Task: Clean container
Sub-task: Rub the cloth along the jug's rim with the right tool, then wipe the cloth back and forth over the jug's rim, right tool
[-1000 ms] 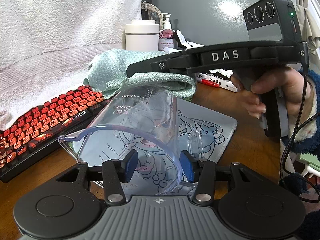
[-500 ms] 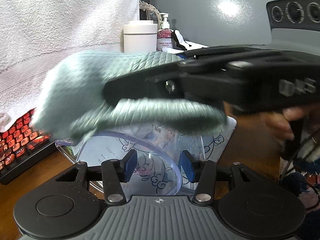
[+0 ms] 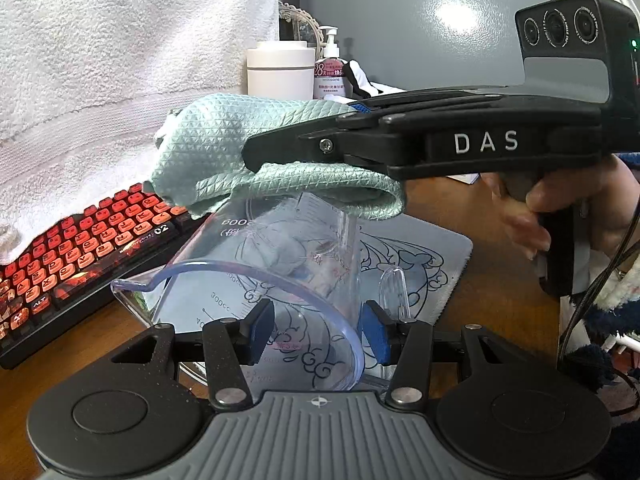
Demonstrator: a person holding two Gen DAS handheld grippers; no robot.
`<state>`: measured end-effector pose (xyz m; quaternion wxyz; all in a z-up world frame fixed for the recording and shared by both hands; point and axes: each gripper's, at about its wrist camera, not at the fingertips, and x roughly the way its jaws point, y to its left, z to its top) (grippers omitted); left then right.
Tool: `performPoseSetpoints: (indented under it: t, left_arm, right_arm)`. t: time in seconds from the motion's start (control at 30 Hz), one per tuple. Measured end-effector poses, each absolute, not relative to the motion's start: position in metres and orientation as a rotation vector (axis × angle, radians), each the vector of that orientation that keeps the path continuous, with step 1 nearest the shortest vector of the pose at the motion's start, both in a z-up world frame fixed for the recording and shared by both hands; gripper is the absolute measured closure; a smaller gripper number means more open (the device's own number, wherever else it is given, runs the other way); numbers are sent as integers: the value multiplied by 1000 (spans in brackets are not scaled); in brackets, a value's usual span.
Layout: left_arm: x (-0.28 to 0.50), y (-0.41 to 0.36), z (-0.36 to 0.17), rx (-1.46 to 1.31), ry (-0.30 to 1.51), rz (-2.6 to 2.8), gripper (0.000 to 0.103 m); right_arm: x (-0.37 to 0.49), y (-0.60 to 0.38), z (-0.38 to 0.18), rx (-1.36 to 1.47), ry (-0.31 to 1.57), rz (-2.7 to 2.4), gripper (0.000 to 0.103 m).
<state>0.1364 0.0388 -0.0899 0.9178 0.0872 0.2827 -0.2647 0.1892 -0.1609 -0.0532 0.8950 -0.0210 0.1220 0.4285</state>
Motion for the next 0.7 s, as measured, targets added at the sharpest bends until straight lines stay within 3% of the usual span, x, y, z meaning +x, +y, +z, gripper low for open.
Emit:
performPoseSetpoints:
  t: [0.7]
  left_arm:
    - [137, 38, -91, 180, 581, -544, 54]
  right_arm:
    - [185, -154, -52, -41, 269, 960, 69]
